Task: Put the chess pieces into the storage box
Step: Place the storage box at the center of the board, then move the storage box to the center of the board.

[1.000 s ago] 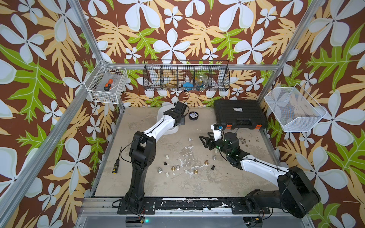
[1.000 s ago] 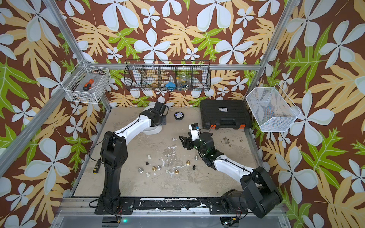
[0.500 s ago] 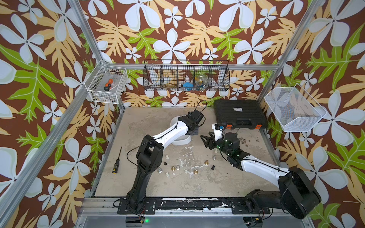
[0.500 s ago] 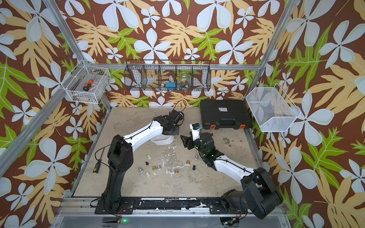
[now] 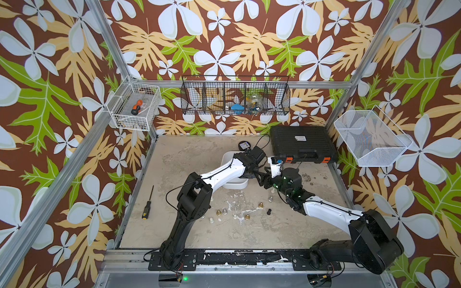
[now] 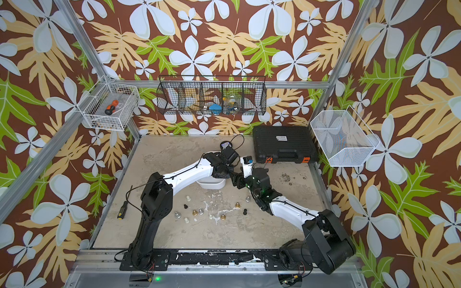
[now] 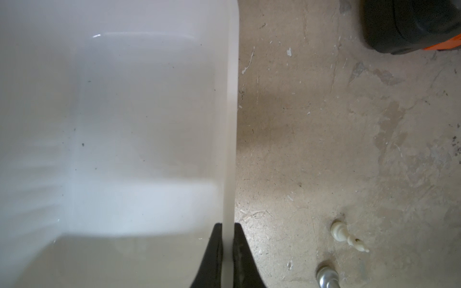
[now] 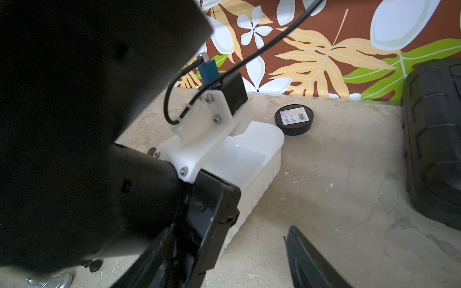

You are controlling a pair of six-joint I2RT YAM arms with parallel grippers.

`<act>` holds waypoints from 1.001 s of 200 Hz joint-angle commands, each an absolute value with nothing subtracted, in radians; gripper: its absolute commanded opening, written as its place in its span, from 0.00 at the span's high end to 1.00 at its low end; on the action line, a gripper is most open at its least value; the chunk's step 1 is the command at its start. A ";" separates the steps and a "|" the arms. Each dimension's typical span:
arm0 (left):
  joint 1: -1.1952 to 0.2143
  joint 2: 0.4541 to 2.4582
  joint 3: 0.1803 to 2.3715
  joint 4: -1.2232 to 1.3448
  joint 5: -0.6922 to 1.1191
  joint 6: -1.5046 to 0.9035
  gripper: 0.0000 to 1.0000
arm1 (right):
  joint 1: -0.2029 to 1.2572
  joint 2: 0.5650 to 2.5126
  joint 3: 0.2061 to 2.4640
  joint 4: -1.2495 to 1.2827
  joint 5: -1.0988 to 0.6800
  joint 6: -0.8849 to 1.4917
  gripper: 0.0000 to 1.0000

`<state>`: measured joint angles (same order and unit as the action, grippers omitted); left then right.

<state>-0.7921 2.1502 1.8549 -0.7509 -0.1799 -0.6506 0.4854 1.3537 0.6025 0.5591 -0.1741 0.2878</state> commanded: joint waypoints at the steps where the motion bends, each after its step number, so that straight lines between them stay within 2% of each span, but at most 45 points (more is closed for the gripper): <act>1: -0.811 2.131 1.845 -0.729 -0.113 -0.669 0.84 | 0.486 1.347 0.602 0.565 -0.116 0.300 0.26; 24: -0.812 2.105 1.823 -0.692 -0.076 -0.675 0.71 | 0.486 1.320 0.591 0.544 -0.025 0.310 0.17; 42: -0.813 2.047 1.781 -0.604 -0.029 -0.676 0.63 | 0.484 1.292 0.568 0.552 0.069 0.350 0.00; 59: -0.813 1.978 1.742 -0.527 0.002 -0.668 0.62 | 0.451 1.285 0.547 0.560 0.086 0.451 0.00; 79: -0.796 1.853 1.637 -0.443 0.015 -0.655 0.61 | 0.375 1.313 0.591 0.506 -0.069 0.544 0.00; 92: -0.761 1.746 1.535 -0.416 -0.011 -0.654 0.60 | 0.340 1.344 0.646 0.443 -0.186 0.555 0.10; 112: -0.685 1.566 1.352 -0.390 -0.059 -0.624 0.56 | 0.349 1.420 0.774 0.273 -0.244 0.537 0.21; 145: -0.533 1.239 0.996 -0.300 -0.056 -0.602 0.52 | 0.419 1.612 1.020 -0.102 -0.108 0.466 0.23; 168: -0.463 1.108 0.857 -0.298 -0.069 -0.574 0.51 | 0.423 1.690 1.088 -0.150 -0.145 0.459 0.27; 200: -0.438 1.067 0.809 -0.321 -0.079 -0.538 0.51 | 0.446 1.741 1.154 -0.175 -0.086 0.458 0.28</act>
<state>-0.4458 1.0855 0.8215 -0.3370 -0.0780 -0.5880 0.4278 1.7061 1.1027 -0.0914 -0.1612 0.4797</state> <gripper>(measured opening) 0.488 0.716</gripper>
